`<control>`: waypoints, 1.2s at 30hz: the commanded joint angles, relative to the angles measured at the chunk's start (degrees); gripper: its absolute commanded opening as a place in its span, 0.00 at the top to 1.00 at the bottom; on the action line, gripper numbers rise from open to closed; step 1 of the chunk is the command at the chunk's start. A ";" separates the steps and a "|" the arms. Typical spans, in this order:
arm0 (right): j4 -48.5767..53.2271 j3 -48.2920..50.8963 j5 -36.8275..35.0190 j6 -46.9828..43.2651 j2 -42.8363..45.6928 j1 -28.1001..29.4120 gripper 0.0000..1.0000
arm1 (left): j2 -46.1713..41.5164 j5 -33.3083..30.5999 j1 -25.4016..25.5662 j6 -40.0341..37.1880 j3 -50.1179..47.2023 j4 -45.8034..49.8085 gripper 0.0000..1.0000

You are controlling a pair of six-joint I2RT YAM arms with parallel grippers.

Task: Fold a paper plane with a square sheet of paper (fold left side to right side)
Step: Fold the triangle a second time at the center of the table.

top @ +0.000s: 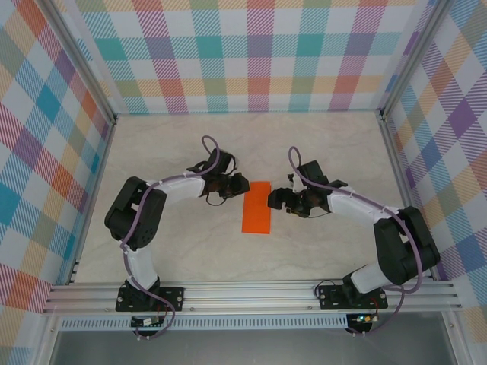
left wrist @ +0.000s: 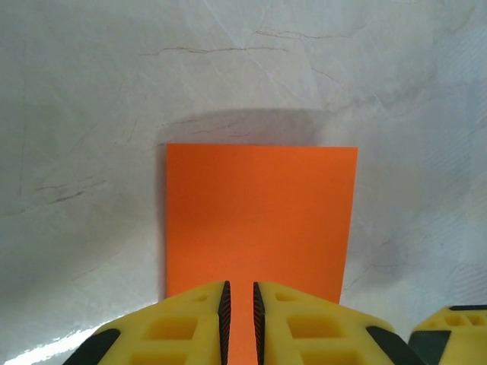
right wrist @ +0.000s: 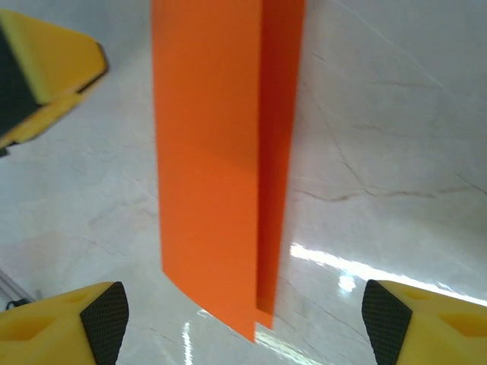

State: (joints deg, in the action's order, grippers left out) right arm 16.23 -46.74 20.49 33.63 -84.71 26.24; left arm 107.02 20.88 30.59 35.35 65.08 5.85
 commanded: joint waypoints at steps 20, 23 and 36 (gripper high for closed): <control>-14.71 -5.64 7.02 6.47 -14.41 -1.01 0.34 | 6.42 -0.20 0.39 2.21 1.92 -5.48 0.82; -14.91 -5.91 7.62 6.60 -15.63 -0.96 0.35 | 6.44 -0.48 0.87 2.26 1.45 -5.85 0.82; -12.67 -4.06 6.69 9.50 -15.35 -1.07 0.34 | 4.42 -1.11 1.93 1.24 1.45 -4.85 0.82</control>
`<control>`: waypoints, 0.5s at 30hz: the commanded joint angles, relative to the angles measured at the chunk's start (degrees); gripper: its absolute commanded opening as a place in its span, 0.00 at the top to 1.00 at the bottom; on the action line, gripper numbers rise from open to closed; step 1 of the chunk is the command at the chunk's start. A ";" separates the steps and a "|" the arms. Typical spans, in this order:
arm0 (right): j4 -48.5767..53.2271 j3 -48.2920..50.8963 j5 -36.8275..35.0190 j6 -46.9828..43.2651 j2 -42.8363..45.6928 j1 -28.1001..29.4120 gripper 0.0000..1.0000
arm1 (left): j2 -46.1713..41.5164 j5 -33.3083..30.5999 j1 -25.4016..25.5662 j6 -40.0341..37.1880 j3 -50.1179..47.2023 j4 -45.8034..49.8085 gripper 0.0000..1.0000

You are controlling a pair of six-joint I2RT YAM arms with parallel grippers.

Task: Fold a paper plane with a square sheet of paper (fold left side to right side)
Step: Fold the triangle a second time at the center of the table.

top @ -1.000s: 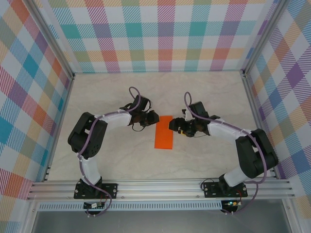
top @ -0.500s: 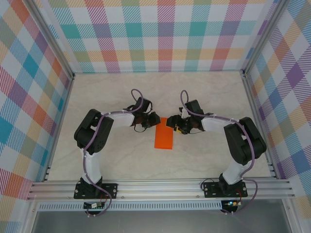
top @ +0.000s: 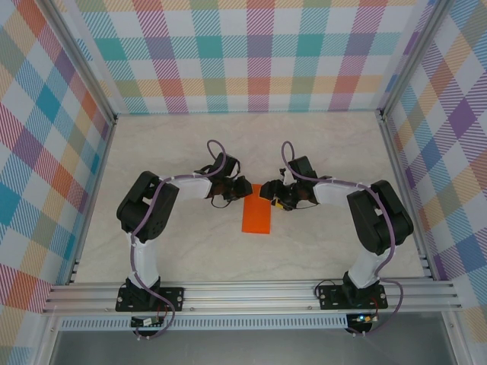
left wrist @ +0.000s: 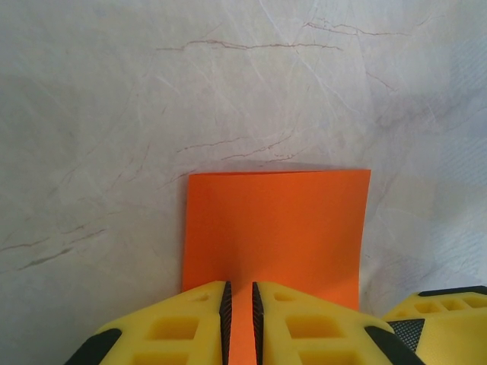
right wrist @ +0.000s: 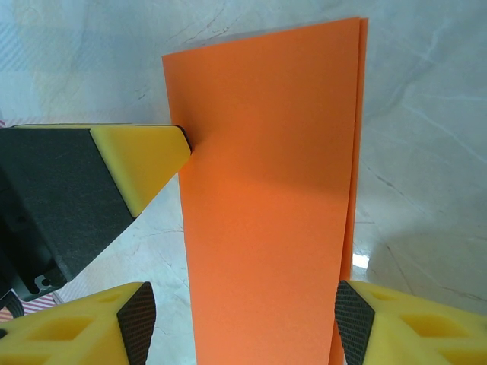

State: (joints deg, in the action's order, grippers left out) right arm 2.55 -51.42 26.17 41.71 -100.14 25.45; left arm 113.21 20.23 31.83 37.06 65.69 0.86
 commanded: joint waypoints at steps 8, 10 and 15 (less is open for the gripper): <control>1.25 0.88 1.85 2.03 -0.66 -0.23 0.35 | -2.02 -0.54 0.77 -0.60 0.84 0.14 0.82; 1.17 0.63 2.43 2.14 -1.46 -0.14 0.35 | -2.27 -0.69 0.77 -0.81 0.76 0.25 0.82; 1.56 0.11 2.70 2.30 -2.53 0.30 0.35 | -2.55 -0.64 0.77 -0.89 0.75 0.27 0.82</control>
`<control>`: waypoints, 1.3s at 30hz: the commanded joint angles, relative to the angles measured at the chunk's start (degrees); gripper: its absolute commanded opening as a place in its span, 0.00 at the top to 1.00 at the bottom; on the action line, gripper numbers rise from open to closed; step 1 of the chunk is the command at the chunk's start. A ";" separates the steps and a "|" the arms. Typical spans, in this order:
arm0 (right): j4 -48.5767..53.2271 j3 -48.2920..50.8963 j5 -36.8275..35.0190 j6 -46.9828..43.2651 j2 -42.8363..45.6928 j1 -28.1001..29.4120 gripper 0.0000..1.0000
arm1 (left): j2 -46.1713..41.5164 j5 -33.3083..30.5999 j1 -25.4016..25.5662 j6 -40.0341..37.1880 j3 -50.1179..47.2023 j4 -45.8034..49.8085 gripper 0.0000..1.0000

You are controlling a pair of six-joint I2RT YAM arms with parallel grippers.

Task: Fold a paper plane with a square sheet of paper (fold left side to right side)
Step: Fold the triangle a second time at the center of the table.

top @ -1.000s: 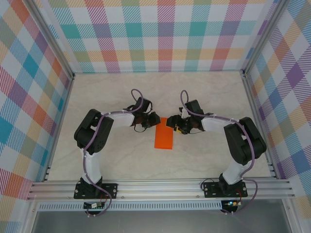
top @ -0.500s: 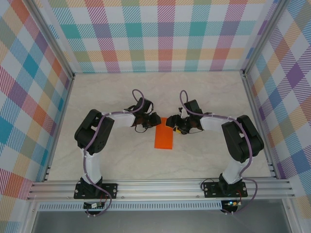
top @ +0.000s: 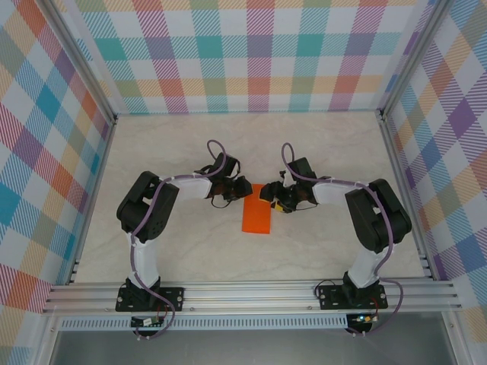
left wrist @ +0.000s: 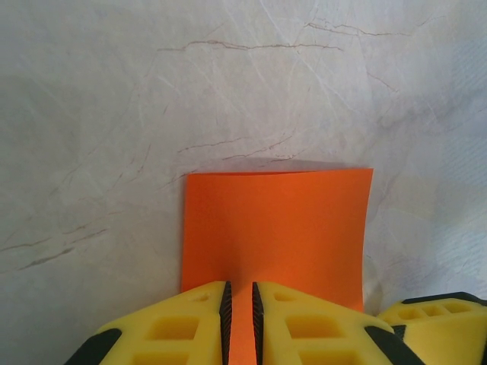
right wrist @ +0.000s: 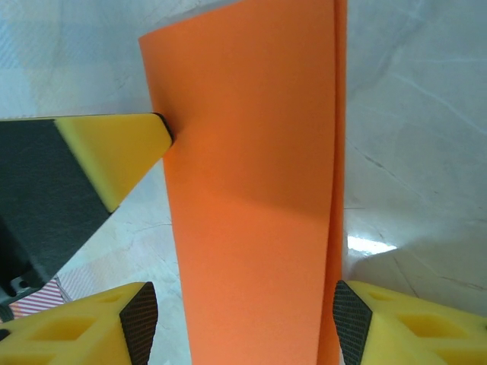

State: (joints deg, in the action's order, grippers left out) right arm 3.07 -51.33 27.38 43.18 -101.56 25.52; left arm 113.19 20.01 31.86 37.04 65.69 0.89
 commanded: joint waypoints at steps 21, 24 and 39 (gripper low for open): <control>0.58 -3.00 3.86 3.04 1.10 0.78 0.53 | -24.29 -4.51 1.62 -11.89 -7.47 3.06 0.55; 2.27 -4.46 3.96 2.84 1.23 0.79 0.56 | -33.19 -8.05 5.04 -17.60 -12.47 6.08 0.48; 12.91 -16.07 3.29 -0.65 -2.68 -0.11 0.57 | -40.58 -29.94 26.55 -23.28 -22.38 11.67 0.23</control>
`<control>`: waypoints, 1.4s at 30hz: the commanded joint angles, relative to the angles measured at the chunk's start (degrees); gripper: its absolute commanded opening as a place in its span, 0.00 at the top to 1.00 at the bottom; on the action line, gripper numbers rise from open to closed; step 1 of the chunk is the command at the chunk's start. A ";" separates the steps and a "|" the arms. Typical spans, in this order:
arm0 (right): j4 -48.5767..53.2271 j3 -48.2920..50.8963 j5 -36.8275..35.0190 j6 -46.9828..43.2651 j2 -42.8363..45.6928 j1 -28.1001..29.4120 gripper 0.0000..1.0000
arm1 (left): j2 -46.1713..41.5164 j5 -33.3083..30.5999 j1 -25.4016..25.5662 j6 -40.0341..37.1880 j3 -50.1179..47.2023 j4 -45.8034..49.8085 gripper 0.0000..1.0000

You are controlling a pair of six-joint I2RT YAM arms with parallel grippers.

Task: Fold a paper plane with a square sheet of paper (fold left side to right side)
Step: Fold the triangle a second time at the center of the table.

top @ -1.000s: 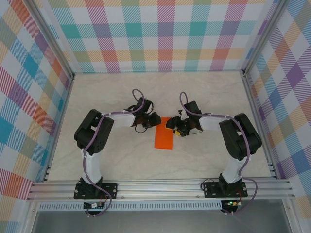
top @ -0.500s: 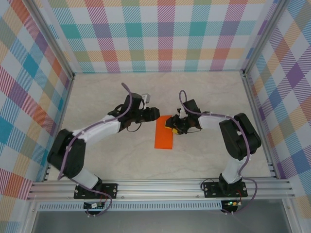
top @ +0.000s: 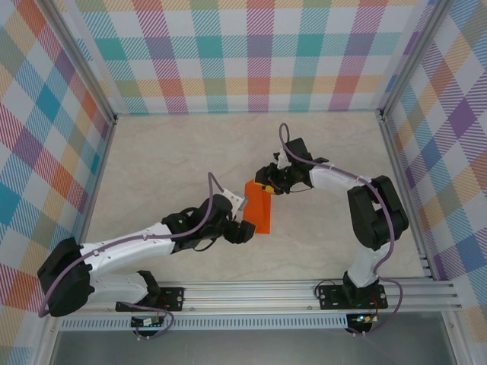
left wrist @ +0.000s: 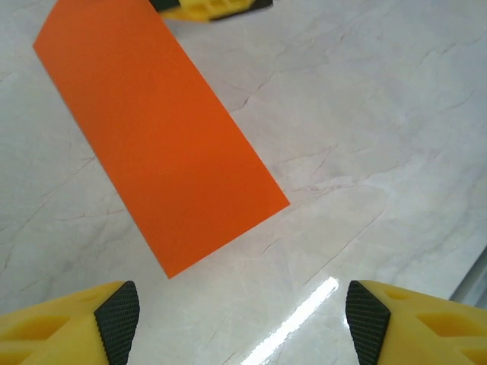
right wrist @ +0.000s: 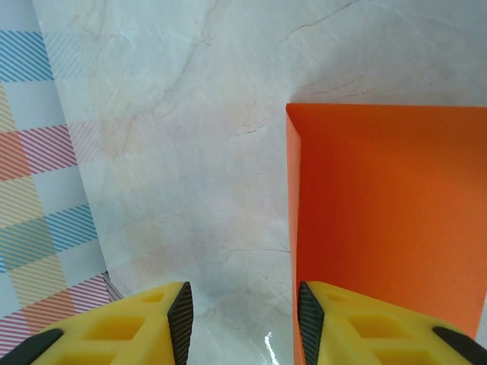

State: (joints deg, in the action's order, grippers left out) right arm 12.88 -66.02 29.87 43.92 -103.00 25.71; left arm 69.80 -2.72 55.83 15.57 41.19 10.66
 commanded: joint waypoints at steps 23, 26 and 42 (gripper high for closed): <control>3.56 -1.31 0.97 -1.73 -1.94 -0.30 0.58 | 36.37 -31.63 13.77 -0.49 27.78 17.72 0.23; 3.68 -1.39 0.93 -1.85 -1.97 -0.31 0.58 | 37.05 -33.92 14.37 -0.27 28.57 18.66 0.27; 4.02 -1.39 0.45 -2.55 -2.40 -0.26 0.58 | 35.31 -33.71 14.91 -0.72 27.27 17.05 0.86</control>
State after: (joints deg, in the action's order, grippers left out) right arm 15.81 -66.48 29.85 42.61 -104.36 25.61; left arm 106.48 -35.64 70.06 14.92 68.51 27.07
